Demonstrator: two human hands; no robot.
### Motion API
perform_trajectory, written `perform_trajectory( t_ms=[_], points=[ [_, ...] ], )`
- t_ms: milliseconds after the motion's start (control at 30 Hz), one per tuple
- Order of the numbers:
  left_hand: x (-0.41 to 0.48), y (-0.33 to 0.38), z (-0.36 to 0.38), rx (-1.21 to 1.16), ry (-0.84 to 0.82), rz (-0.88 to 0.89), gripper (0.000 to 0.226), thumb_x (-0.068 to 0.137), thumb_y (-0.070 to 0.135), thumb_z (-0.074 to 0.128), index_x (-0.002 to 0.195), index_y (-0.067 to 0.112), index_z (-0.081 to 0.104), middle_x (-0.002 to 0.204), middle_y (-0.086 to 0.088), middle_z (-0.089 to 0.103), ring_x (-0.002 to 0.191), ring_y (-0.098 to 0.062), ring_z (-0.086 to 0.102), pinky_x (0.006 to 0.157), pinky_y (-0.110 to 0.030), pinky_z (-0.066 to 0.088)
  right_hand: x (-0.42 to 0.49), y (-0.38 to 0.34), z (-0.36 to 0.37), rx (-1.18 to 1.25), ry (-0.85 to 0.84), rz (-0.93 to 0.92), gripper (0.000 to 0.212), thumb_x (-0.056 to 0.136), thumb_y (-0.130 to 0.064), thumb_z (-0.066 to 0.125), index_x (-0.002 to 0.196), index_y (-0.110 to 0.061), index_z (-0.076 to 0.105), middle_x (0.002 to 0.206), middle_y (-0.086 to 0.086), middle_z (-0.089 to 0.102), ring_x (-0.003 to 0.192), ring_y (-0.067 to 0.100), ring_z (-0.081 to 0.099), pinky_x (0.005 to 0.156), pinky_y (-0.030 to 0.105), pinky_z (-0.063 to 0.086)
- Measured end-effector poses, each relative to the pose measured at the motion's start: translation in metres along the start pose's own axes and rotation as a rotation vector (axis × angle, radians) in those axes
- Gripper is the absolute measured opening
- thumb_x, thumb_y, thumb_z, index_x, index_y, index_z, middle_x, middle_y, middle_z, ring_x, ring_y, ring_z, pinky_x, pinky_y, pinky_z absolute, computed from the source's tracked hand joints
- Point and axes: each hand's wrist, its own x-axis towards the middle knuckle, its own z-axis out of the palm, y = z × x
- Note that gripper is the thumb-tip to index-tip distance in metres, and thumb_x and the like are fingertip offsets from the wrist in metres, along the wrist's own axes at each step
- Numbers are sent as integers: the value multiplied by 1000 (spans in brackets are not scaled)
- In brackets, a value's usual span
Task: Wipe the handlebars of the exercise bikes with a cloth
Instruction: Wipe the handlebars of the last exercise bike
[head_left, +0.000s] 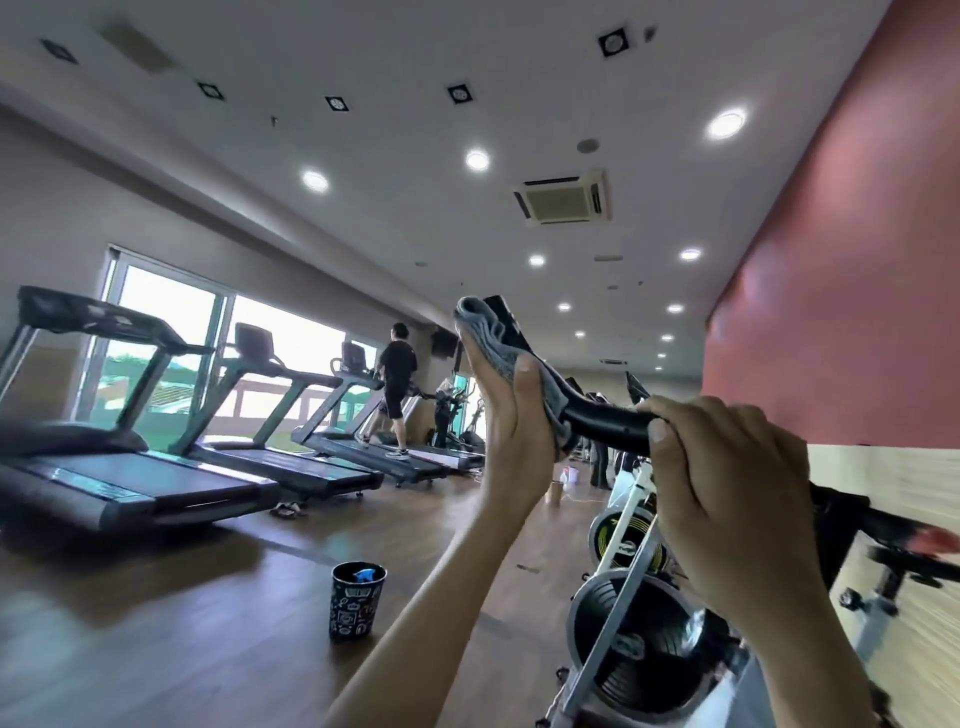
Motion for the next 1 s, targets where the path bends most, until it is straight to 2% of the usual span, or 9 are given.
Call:
perform_trajectory(
  t_ms=[167, 233, 267, 333, 400, 500, 667, 833, 1000],
  points=[
    [-26, 1, 8, 132, -55, 230, 65, 101, 38, 27, 147, 31, -18, 160, 0, -25, 148, -8, -13, 119, -16, 1, -1, -2, 2, -23, 26, 14, 40, 95, -32, 30, 109, -18, 65, 93, -5, 65, 91, 25, 56, 90, 36, 31],
    [-6, 3, 1, 112, -44, 106, 68, 98, 43, 29, 150, 36, -15, 162, -6, -5, 146, -28, 18, 118, -33, 28, -1, -2, 3, -32, 22, 11, 40, 95, -32, 30, 109, -18, 65, 94, -5, 64, 91, 24, 57, 89, 37, 32],
    [5, 7, -1, 70, -28, 27, 70, 96, 44, 30, 151, 36, -12, 160, -8, 11, 136, -25, 38, 107, -33, 42, -1, -2, 3, -39, 22, 11, 39, 95, -32, 30, 109, -19, 64, 94, -6, 64, 91, 24, 56, 89, 37, 32],
    [12, 14, -2, 24, 4, -4, 66, 103, 36, 31, 154, 26, -9, 146, -1, 36, 115, 4, 52, 85, -9, 47, 0, -3, 3, -54, 29, 12, 38, 95, -32, 31, 108, -19, 64, 94, -5, 64, 91, 24, 56, 89, 37, 33],
    [-2, 18, 2, 105, -8, 98, 64, 106, 19, 31, 153, 12, -12, 151, 7, 22, 123, 21, 37, 95, -1, 35, -1, -3, 3, -54, 34, 14, 39, 95, -32, 31, 108, -18, 65, 96, -4, 66, 93, 24, 57, 89, 36, 32],
    [-17, 10, -1, 276, -97, 260, 67, 103, 27, 29, 152, 11, -14, 158, 1, -30, 148, -9, -19, 123, -34, 1, -2, -2, 2, -59, 31, 13, 41, 96, -33, 30, 109, -17, 65, 98, -4, 67, 95, 22, 55, 90, 35, 31],
    [20, 5, -16, 548, -133, 310, 60, 100, 29, 24, 154, 9, 7, 161, -7, -17, 145, -30, -29, 120, -53, -8, -1, -3, 2, -50, 31, 14, 39, 96, -33, 30, 108, -20, 65, 97, -9, 65, 93, 17, 52, 89, 35, 31],
    [-17, -6, -21, 702, -276, 549, 50, 101, 30, 26, 145, 7, 31, 160, -13, 18, 149, -34, -12, 118, -62, 8, 0, -4, 3, -62, 36, 35, 41, 96, -34, 29, 107, -20, 65, 95, -8, 65, 94, 16, 50, 89, 33, 29],
    [4, 5, -29, 865, -289, 697, 41, 101, 32, 28, 118, 10, 58, 126, -7, 57, 142, -28, 29, 121, -52, 9, 0, -3, 1, -42, 9, 33, 41, 96, -34, 27, 108, -22, 65, 94, -12, 63, 93, 13, 50, 89, 34, 32]
  ],
)
